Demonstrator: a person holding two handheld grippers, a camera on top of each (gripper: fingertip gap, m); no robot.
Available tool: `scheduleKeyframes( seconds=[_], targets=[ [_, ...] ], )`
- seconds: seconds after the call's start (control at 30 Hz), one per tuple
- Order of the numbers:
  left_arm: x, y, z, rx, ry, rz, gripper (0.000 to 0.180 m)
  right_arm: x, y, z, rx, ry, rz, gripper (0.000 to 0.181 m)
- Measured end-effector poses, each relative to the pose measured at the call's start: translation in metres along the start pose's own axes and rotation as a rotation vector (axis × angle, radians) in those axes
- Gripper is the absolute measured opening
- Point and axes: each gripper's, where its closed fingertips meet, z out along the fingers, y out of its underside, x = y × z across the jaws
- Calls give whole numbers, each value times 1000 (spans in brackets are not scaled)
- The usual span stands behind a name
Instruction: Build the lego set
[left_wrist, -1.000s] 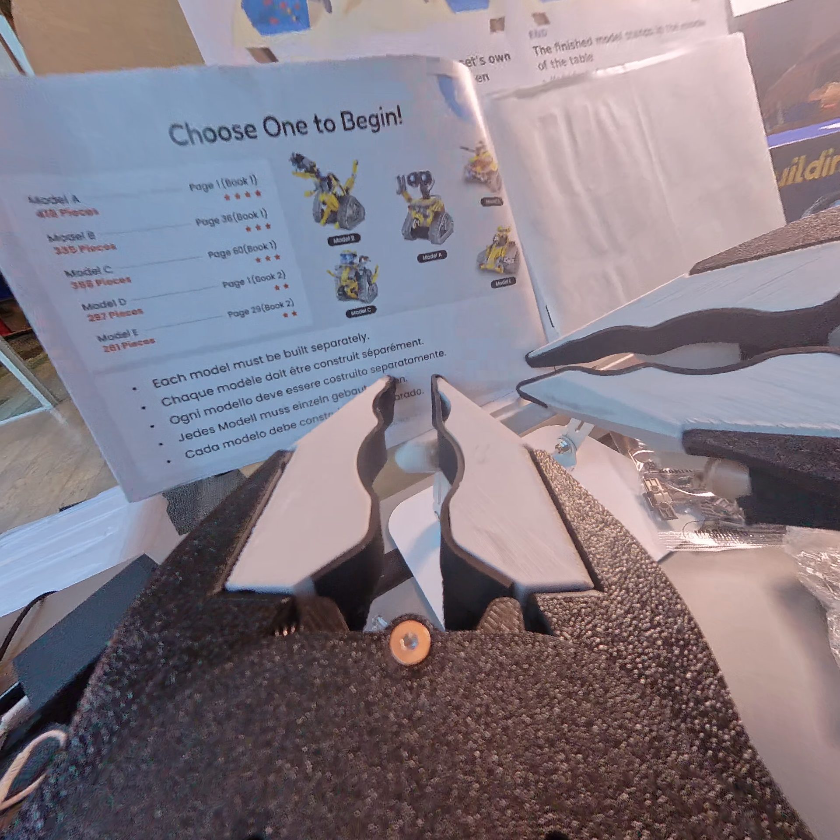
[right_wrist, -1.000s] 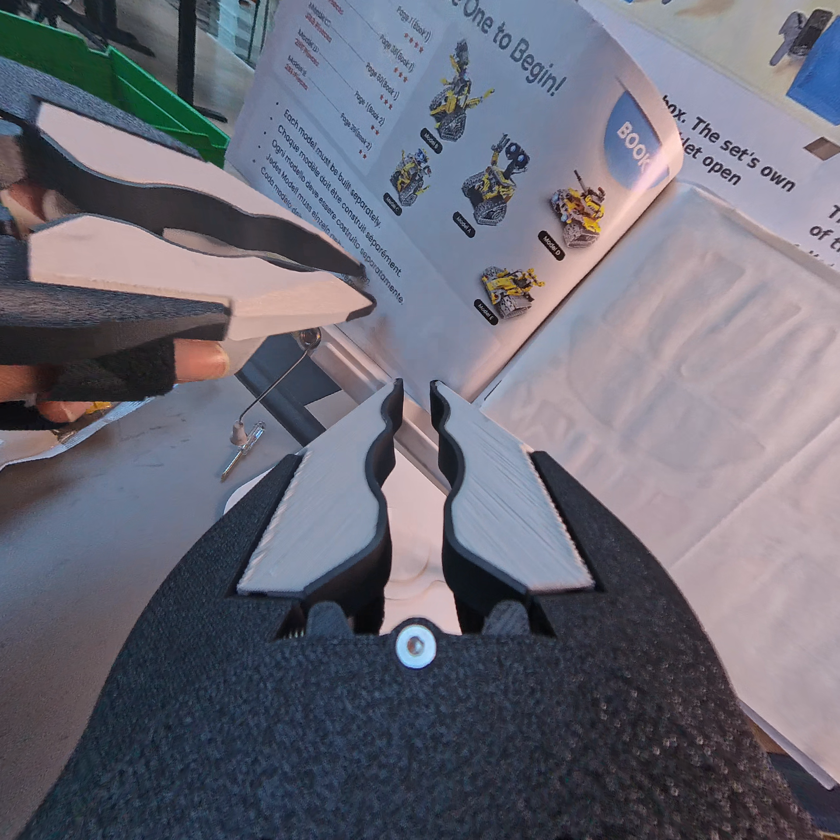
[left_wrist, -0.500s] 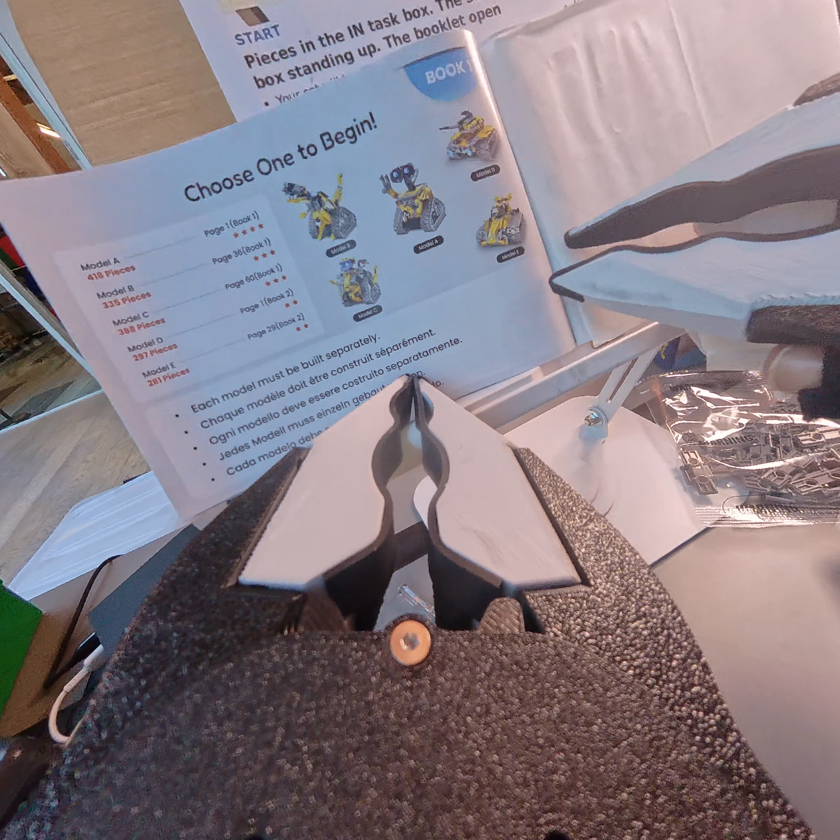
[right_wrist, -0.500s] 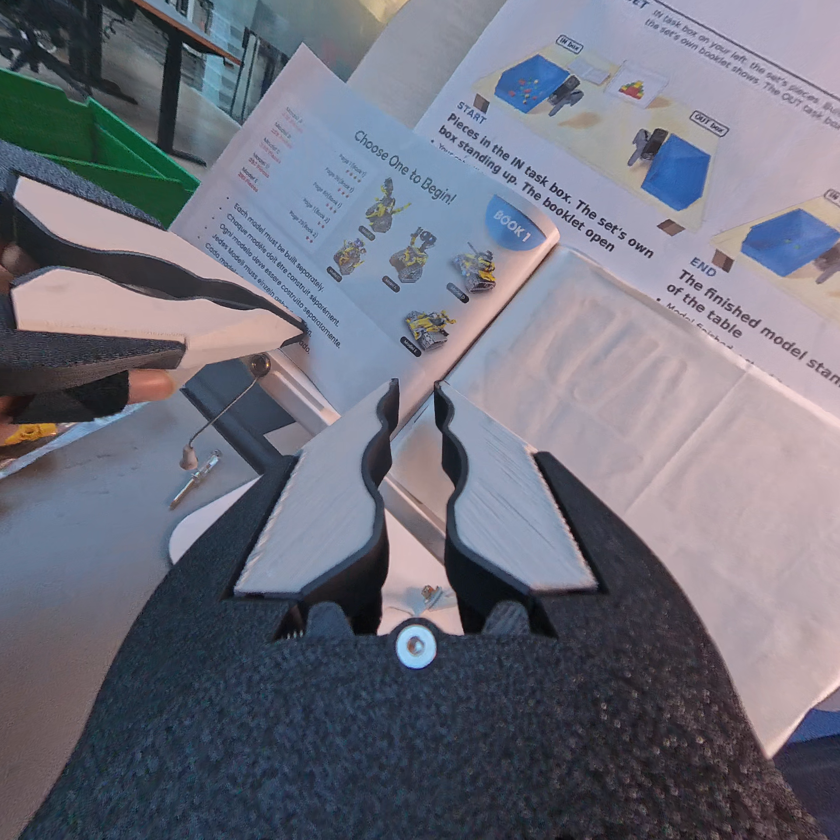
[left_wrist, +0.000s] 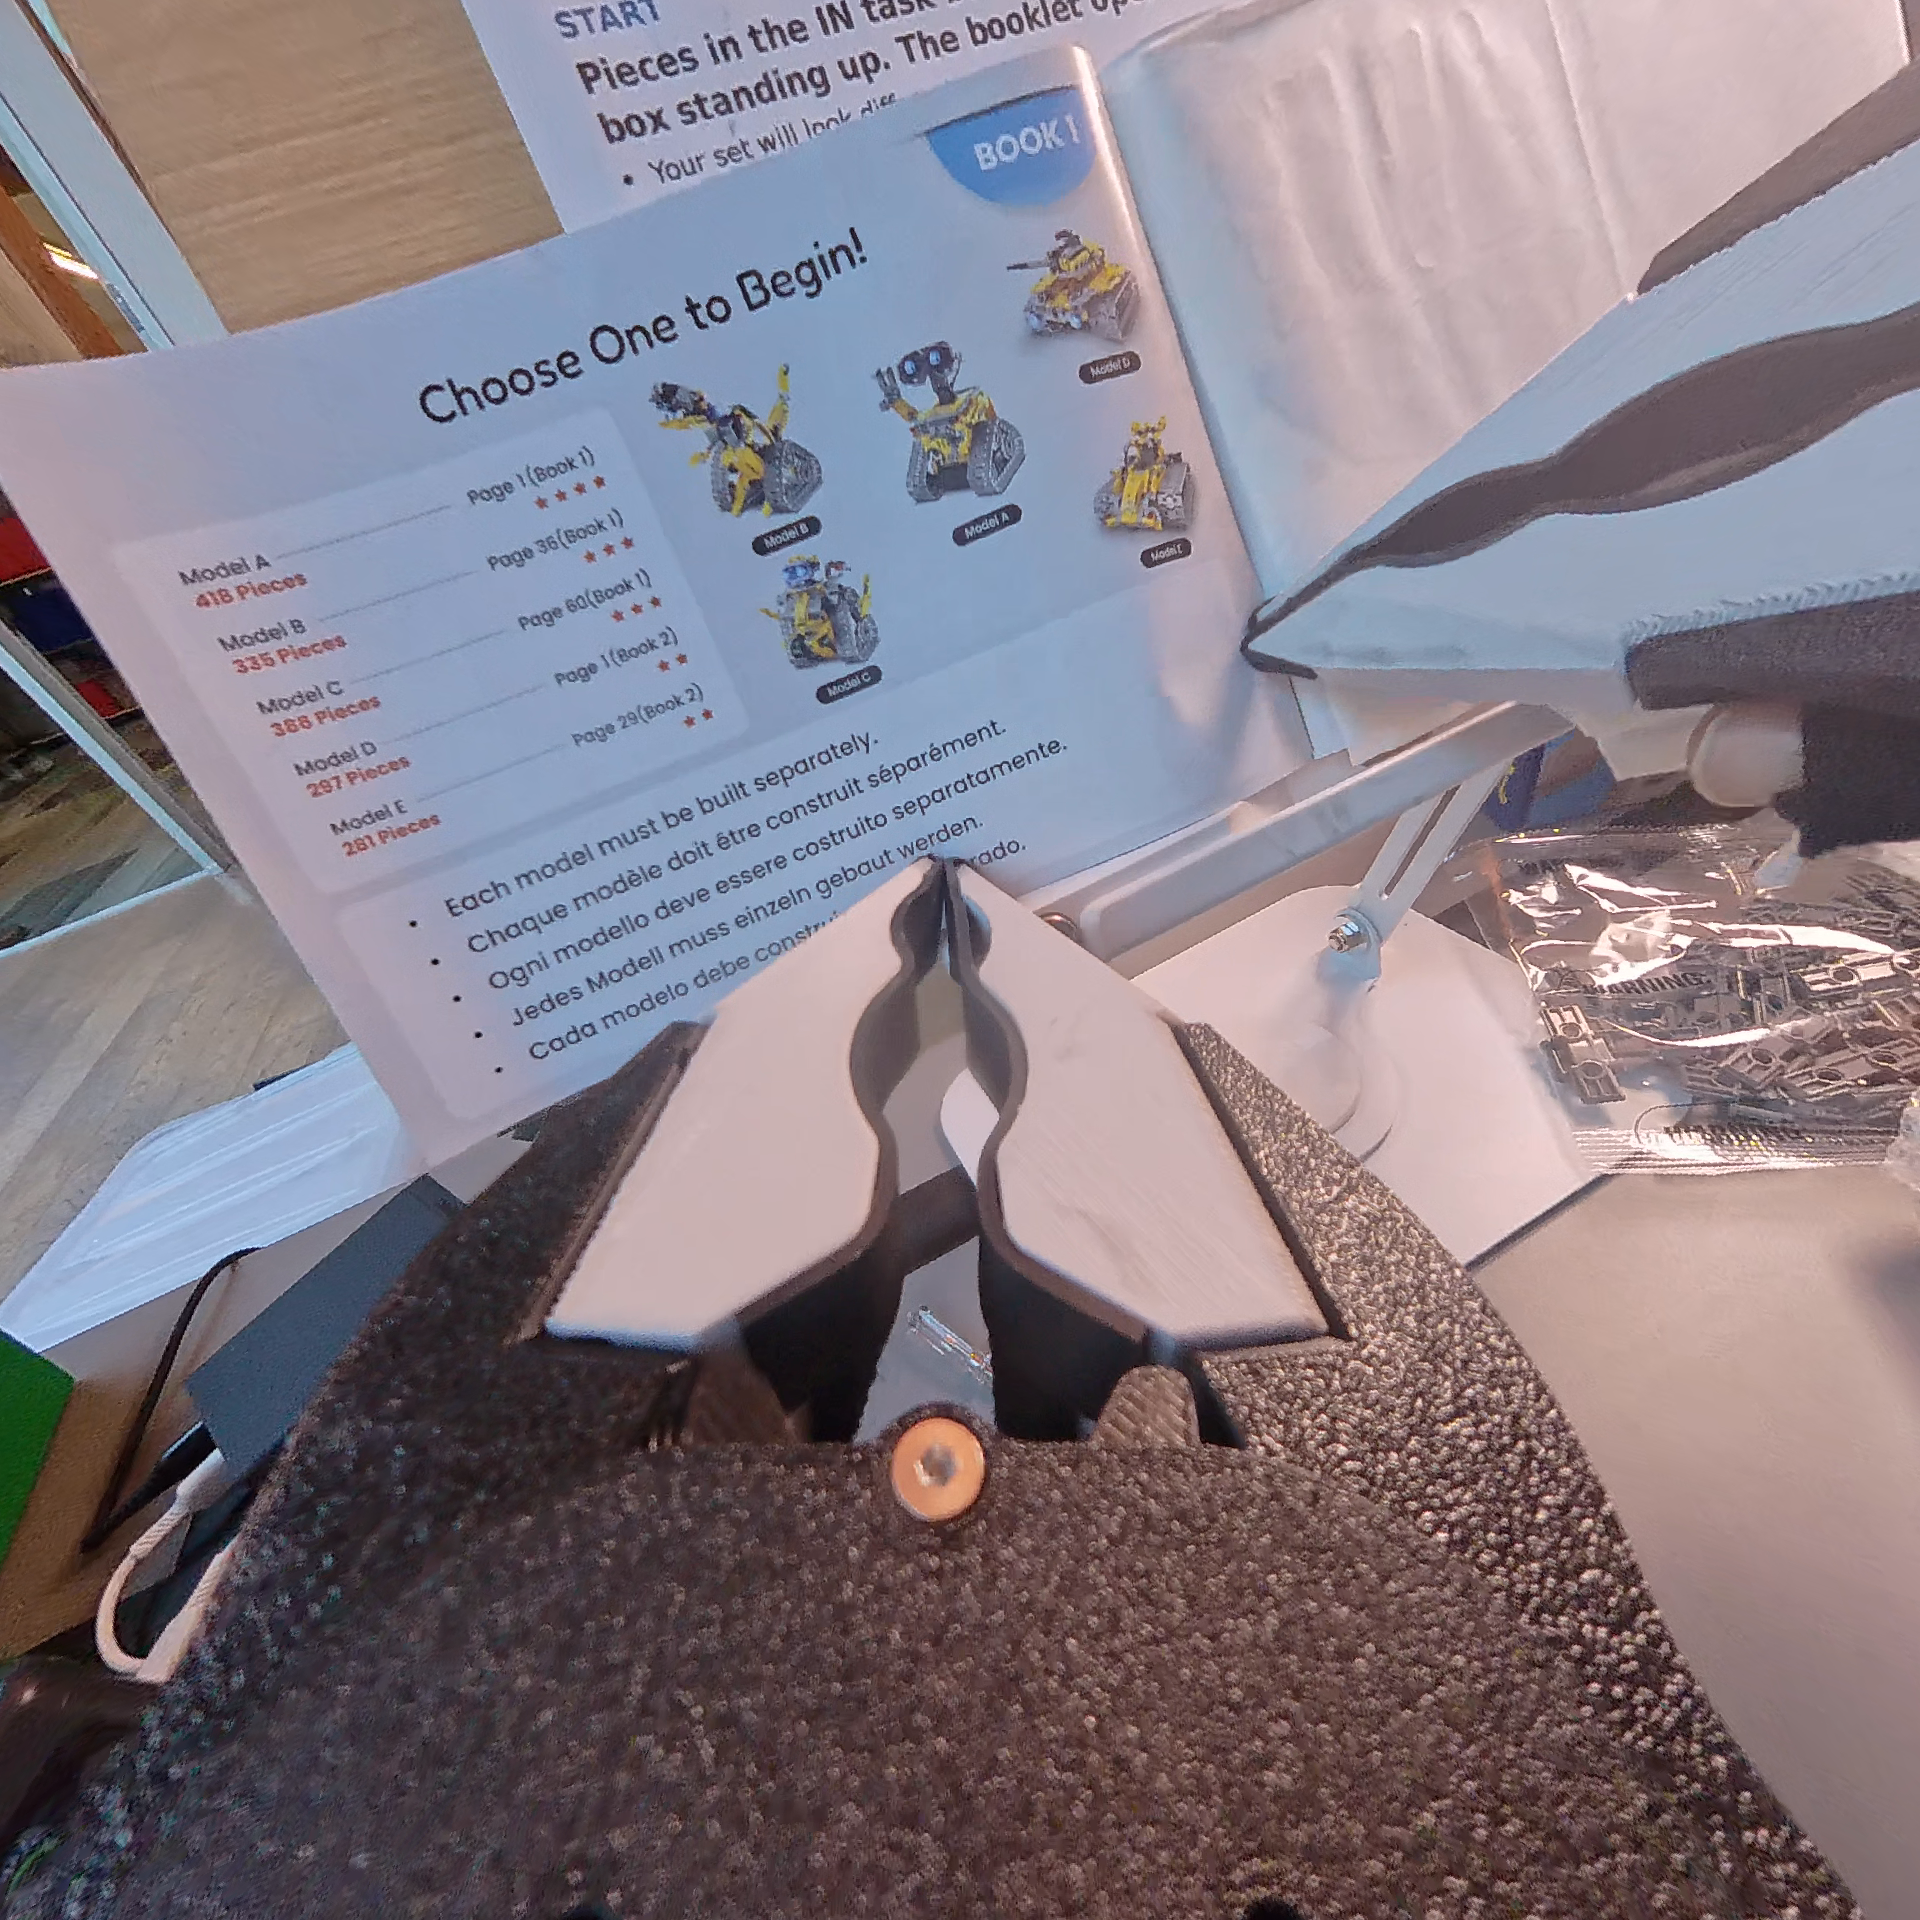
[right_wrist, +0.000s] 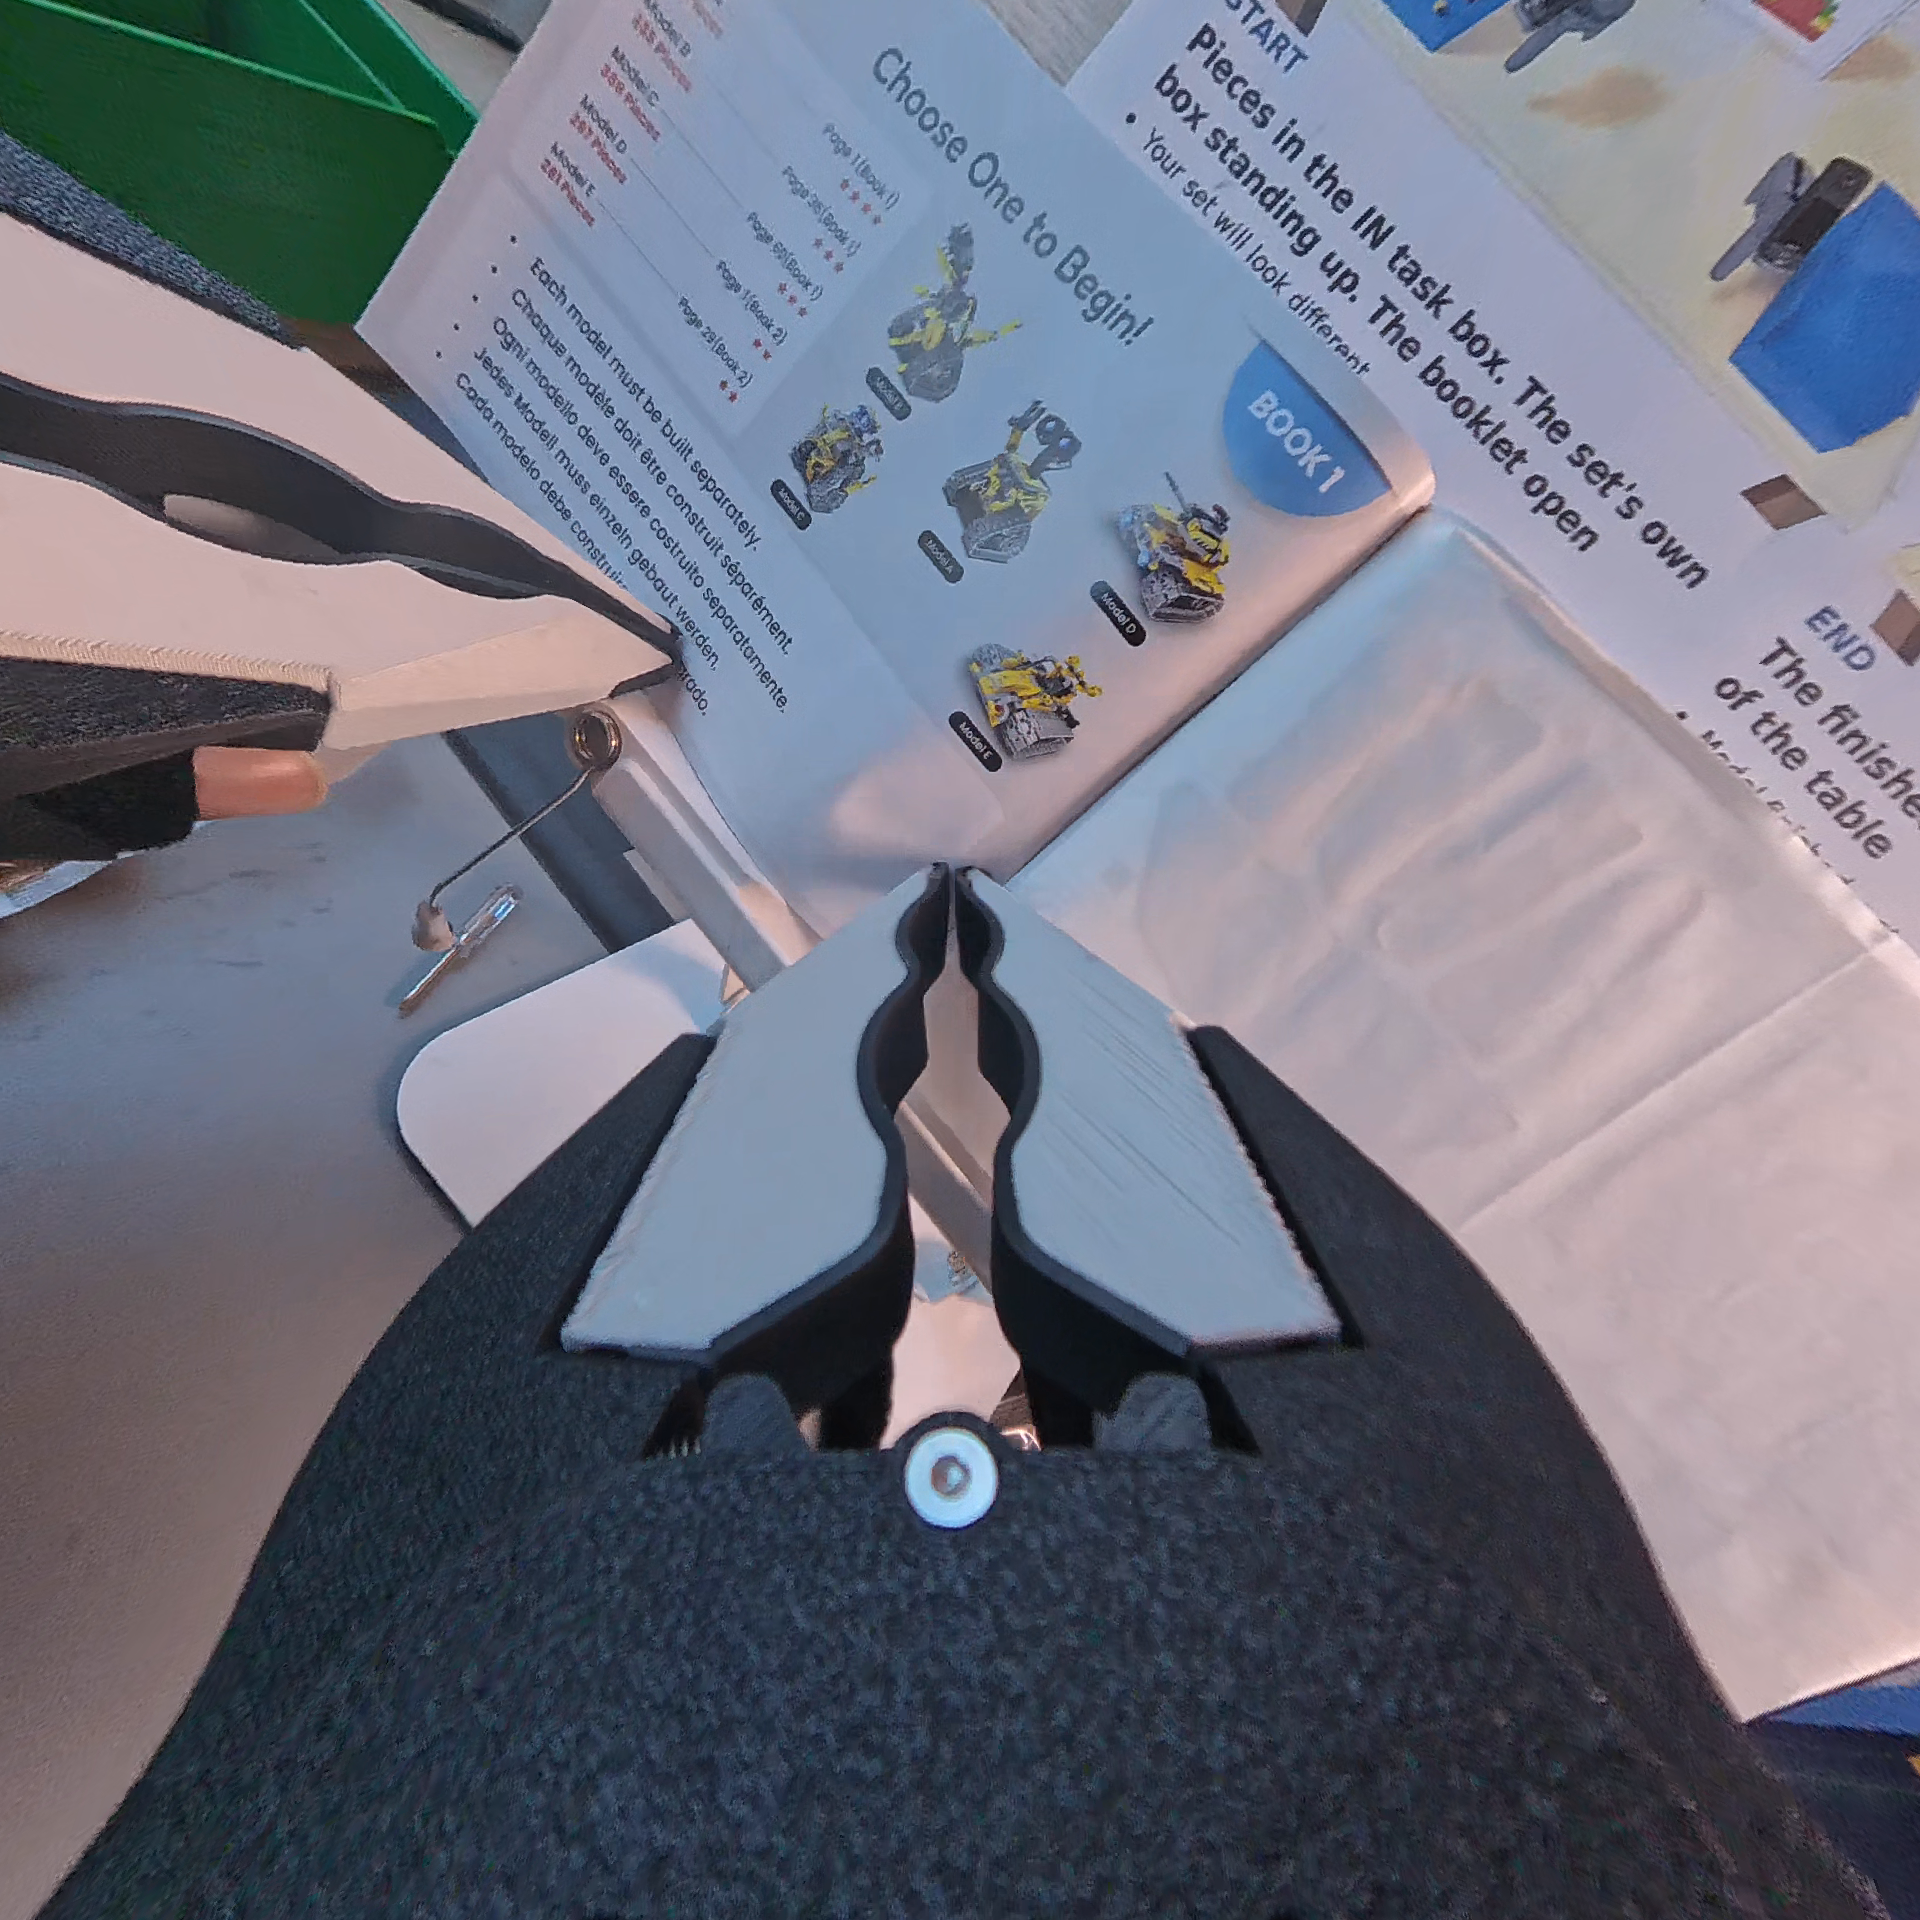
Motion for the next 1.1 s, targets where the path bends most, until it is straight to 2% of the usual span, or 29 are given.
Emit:
scheduleKeyframes(
  seconds=[0.17, 0.73, 0.87, 0.97, 1.1],
  targets=[
    [0, 0, 0, -4, -1, 0, 0, -3, 2, 0, -45, -102, 27, 0],
    [-10, 0, -2, 8, -8, -46, 3, -7, 5, 2, -116, -179, 51, 0],
    [-9, 2, -2, 3, -9, -42, 1, -7, 3, -4, -45, -145, 56, 1],
    [-8, 2, -2, 4, -10, -37, 1, 1, 0, -19, 44, -84, 69, 19],
    [-8, 2, -3, 5, -6, -42, 1, 18, 3, -47, 144, 10, 138, 20]
  ],
)
